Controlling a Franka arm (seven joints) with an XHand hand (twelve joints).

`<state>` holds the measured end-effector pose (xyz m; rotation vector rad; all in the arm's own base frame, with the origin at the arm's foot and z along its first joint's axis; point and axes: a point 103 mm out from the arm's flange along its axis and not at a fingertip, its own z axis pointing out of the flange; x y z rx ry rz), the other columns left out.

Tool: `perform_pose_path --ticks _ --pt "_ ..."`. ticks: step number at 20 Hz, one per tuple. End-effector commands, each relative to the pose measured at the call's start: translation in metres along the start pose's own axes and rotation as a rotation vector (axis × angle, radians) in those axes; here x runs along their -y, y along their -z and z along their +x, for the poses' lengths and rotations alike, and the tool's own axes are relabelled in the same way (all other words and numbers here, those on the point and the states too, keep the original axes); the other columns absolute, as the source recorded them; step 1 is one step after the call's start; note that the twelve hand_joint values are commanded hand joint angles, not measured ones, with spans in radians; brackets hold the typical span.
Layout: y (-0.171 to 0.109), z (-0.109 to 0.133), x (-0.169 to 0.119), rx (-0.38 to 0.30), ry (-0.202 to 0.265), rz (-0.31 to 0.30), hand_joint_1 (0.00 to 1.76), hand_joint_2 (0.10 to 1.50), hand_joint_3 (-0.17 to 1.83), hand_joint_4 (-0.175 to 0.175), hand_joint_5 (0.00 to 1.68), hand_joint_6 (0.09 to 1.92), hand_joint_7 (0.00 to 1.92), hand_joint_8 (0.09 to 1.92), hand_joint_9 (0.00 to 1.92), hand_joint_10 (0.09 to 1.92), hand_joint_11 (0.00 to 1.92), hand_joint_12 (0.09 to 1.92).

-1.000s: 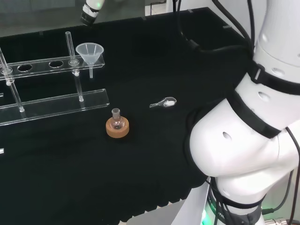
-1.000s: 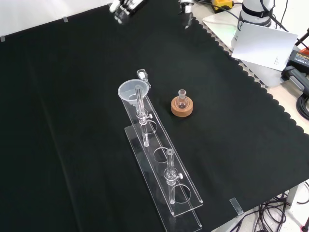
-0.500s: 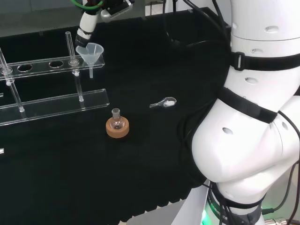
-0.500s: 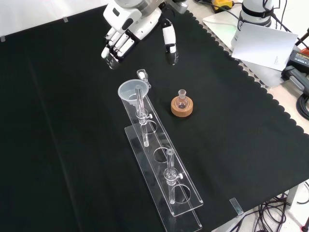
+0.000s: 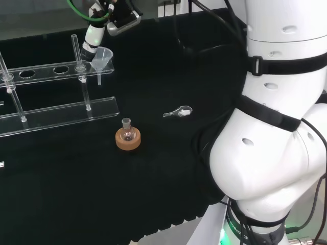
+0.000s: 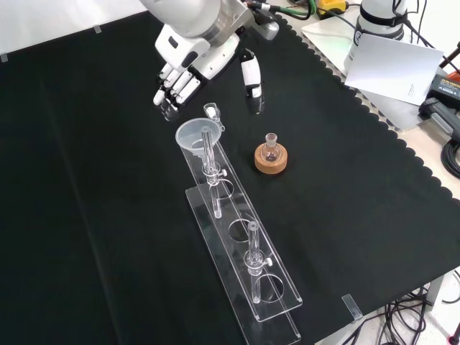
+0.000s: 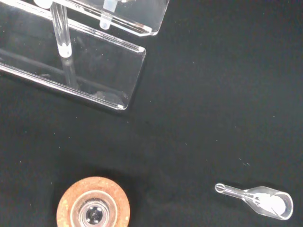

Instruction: Pick up the funnel from the transparent funnel stand.

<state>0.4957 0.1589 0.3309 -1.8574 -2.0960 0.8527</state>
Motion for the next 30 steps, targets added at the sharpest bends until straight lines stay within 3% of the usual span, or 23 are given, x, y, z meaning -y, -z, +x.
perform_pose_path --ticks 1,15,30 --pt "0.001 0.002 -0.021 -0.024 -0.015 0.020 0.56 0.62 0.01 -0.043 0.00 0.09 0.00 0.09 0.00 0.09 0.00 0.98" --pt "-0.009 0.006 -0.055 -0.012 0.003 0.084 0.56 0.62 0.01 -0.040 0.00 0.09 0.00 0.09 0.00 0.09 0.00 0.99" --pt "-0.022 0.003 -0.060 0.046 0.005 0.104 0.56 0.63 0.01 -0.045 0.00 0.09 0.01 0.09 0.04 0.09 0.00 1.03"
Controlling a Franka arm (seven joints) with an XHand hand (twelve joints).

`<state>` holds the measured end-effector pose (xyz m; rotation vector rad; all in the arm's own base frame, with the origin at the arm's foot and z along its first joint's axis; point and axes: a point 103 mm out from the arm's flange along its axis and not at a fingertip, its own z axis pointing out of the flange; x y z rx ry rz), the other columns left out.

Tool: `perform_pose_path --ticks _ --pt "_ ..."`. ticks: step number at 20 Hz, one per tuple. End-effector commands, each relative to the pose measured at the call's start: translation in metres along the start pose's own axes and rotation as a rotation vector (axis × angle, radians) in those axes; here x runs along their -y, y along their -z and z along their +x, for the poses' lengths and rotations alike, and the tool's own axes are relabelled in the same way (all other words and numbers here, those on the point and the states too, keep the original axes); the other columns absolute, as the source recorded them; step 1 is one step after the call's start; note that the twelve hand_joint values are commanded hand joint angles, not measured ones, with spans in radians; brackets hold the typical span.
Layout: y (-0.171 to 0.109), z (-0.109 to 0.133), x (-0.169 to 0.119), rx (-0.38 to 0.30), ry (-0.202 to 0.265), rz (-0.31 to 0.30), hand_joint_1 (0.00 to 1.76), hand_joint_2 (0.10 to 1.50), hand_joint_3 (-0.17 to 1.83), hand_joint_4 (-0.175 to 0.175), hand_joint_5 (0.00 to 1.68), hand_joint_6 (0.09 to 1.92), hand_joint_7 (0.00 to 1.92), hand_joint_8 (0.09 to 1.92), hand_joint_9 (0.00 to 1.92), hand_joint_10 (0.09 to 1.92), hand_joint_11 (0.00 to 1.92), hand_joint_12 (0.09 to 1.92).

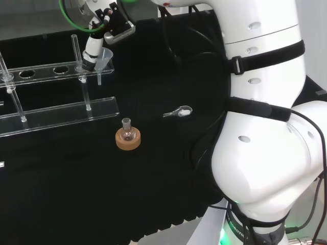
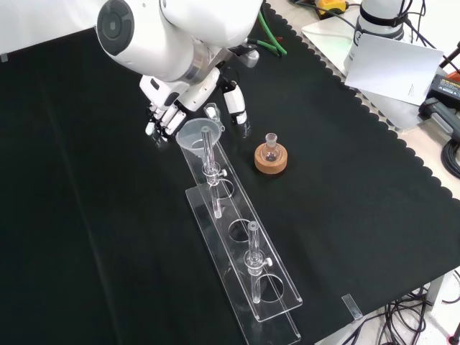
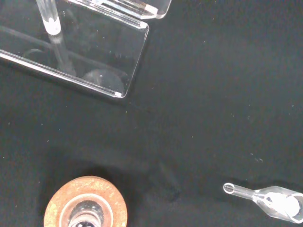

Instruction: Pick up the funnel from the transparent funnel stand.

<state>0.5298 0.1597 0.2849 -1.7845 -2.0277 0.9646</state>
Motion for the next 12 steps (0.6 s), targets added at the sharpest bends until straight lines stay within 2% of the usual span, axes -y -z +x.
perform_pose_path --ticks 1,12 --pt "-0.0023 -0.0016 -0.0080 0.026 -0.013 -0.008 0.56 0.63 0.01 -0.046 0.00 0.09 0.02 0.09 0.04 0.09 0.00 1.04" --pt "-0.0059 -0.0059 -0.0143 0.039 -0.030 -0.002 0.56 0.63 0.01 -0.055 0.00 0.09 0.05 0.09 0.05 0.09 0.00 1.05"
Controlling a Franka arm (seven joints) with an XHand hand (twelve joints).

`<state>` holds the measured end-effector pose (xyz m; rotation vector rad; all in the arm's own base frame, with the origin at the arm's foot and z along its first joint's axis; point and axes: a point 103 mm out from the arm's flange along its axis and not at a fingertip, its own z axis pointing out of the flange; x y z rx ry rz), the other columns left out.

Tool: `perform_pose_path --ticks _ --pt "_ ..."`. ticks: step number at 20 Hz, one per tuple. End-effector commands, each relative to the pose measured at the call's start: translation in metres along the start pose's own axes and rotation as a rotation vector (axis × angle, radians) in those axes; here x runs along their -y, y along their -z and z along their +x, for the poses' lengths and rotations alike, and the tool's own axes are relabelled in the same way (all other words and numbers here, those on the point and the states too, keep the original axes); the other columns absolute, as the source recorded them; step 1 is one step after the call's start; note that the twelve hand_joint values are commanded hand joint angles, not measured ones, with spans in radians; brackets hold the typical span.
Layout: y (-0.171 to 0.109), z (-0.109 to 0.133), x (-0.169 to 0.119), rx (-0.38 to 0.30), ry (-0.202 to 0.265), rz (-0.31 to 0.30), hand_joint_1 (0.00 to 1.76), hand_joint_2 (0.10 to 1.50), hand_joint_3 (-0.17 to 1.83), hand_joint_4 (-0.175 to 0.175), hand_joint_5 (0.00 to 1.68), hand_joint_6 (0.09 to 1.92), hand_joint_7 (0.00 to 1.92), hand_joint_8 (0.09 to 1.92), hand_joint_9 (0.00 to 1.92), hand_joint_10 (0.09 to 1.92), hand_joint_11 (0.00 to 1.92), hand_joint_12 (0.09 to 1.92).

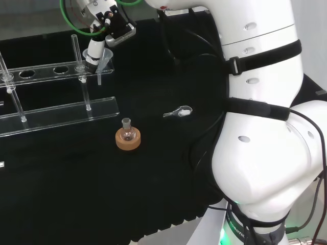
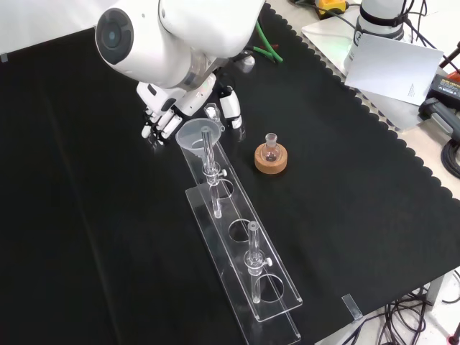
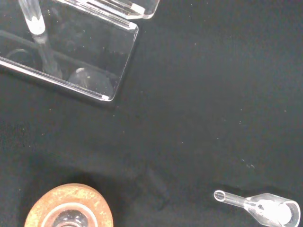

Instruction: Pick up the funnel from the transparent funnel stand.

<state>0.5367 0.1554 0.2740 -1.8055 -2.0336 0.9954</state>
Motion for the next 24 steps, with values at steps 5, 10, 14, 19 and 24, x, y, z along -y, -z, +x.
perform_pose_path --ticks 5,10,14,19,24 --pt "-0.003 -0.002 -0.006 0.038 -0.003 0.008 0.56 0.63 0.01 -0.054 0.00 0.09 0.10 0.09 0.05 0.09 0.00 1.06" --pt "-0.002 -0.003 -0.007 0.036 -0.001 -0.001 0.58 0.65 0.01 -0.054 0.01 0.09 0.21 0.15 0.07 0.14 0.00 1.06" --pt "0.001 -0.001 -0.009 0.025 0.005 -0.009 0.63 0.66 0.01 -0.043 0.11 0.09 0.28 0.40 0.01 0.66 0.00 1.12" --pt "0.002 0.003 -0.010 0.015 0.003 -0.011 0.67 0.68 0.02 -0.035 0.26 0.09 0.39 0.52 0.00 0.88 0.00 1.17" --pt "0.004 0.005 -0.013 0.008 -0.003 -0.005 0.69 0.69 0.03 -0.031 0.37 0.09 0.47 0.56 0.02 0.93 0.00 1.18"
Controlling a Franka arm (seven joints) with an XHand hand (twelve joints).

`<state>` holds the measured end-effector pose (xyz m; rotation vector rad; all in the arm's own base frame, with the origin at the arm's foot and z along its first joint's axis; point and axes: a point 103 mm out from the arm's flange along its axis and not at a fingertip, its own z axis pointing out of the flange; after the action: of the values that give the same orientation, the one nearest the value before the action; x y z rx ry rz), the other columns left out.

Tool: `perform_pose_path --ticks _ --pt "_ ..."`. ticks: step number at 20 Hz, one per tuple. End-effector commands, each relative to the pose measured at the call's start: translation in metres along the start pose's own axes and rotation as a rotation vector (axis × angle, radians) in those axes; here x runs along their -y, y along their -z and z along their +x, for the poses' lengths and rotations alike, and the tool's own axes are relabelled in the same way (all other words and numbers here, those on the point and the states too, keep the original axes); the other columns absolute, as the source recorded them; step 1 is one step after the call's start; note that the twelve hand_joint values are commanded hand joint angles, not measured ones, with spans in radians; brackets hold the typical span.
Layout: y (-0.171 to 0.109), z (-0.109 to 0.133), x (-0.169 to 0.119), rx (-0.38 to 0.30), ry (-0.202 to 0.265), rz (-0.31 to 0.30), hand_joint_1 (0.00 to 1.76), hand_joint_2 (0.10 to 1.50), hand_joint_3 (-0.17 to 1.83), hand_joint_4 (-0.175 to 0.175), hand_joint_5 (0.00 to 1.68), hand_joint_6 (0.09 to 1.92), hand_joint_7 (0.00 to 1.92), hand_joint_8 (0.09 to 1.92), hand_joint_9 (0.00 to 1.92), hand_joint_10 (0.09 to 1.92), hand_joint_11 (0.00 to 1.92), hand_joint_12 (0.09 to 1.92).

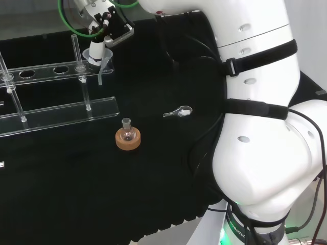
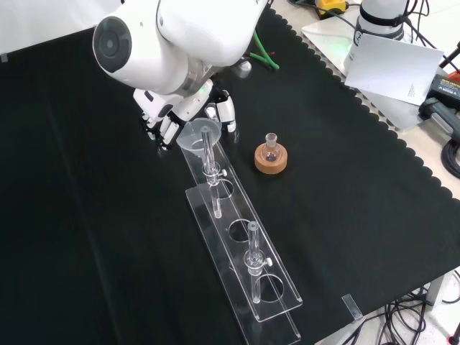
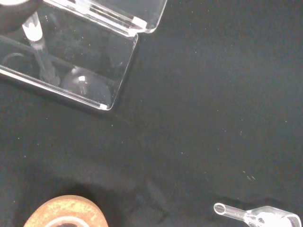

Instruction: Pick up the funnel from the transparent funnel stand.

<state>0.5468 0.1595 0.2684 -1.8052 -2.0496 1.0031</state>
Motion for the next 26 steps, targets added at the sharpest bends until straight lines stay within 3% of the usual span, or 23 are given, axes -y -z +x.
perform_pose_path --ticks 1,8,12,17,20,26 --pt "0.002 0.002 -0.002 -0.006 -0.006 -0.009 0.69 0.69 0.03 -0.028 0.39 0.09 0.49 0.56 0.03 0.93 0.00 1.18" --pt "0.009 -0.004 0.003 -0.071 -0.023 -0.089 0.74 0.71 0.05 0.018 0.68 0.10 0.78 0.54 0.33 0.78 0.00 1.18" --pt "0.011 -0.007 0.008 -0.113 -0.029 -0.127 0.79 0.73 0.11 0.034 0.77 0.23 0.91 0.56 0.53 0.63 0.00 1.26" --pt "0.012 -0.013 0.016 -0.193 -0.033 -0.204 0.83 0.64 0.39 0.059 0.80 0.60 1.00 0.61 0.69 0.49 0.00 1.35" --pt "0.015 -0.017 0.022 -0.219 -0.030 -0.236 0.85 0.58 0.55 0.087 0.86 0.66 1.04 0.63 0.75 0.45 0.00 1.39" --pt "0.023 -0.021 0.038 -0.225 -0.015 -0.286 0.87 0.57 0.64 0.128 0.96 0.68 1.11 0.65 0.81 0.42 0.00 1.44"
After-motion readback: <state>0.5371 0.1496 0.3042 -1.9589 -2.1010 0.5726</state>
